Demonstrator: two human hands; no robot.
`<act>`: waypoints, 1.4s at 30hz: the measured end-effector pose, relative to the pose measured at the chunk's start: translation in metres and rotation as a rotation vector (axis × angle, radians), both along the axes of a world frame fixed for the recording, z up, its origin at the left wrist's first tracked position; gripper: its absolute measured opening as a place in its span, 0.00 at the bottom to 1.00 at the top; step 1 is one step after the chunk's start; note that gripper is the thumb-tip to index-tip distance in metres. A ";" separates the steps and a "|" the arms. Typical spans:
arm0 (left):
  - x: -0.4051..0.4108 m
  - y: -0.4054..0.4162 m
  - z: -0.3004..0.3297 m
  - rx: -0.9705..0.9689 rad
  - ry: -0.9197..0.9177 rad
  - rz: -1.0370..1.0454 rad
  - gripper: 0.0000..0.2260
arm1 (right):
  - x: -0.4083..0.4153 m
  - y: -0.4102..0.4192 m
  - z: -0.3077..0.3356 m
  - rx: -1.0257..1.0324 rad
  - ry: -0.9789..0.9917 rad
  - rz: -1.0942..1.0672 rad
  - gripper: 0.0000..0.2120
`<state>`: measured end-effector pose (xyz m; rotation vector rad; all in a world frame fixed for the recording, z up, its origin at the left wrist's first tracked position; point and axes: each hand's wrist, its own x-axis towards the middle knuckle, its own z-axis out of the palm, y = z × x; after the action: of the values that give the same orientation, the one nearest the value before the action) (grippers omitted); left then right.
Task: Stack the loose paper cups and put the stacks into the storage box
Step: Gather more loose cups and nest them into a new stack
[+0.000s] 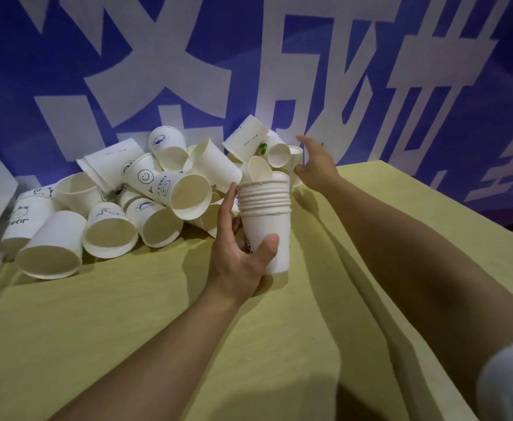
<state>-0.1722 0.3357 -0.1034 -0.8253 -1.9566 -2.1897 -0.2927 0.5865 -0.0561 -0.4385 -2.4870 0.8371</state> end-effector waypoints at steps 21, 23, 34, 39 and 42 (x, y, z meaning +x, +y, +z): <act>0.004 0.000 0.001 -0.065 0.013 -0.075 0.39 | 0.098 -0.044 0.043 -0.272 0.520 -0.077 0.28; 0.006 0.000 0.001 -0.101 0.032 -0.097 0.40 | 0.133 -0.065 0.052 -0.338 0.589 0.036 0.28; 0.012 -0.003 0.003 -0.262 0.106 -0.187 0.41 | 0.188 -0.105 0.026 -0.488 0.404 0.090 0.10; 0.009 -0.003 0.002 -0.232 0.074 -0.165 0.41 | 0.187 -0.102 0.022 -0.384 0.284 0.168 0.19; 0.003 -0.004 0.000 -0.137 0.014 -0.108 0.41 | 0.185 -0.101 0.012 -0.307 0.273 0.161 0.15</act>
<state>-0.1688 0.3314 -0.1035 -0.9852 -2.1220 -2.1183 -0.1077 0.4859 -0.0436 -0.2084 -2.1684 1.2626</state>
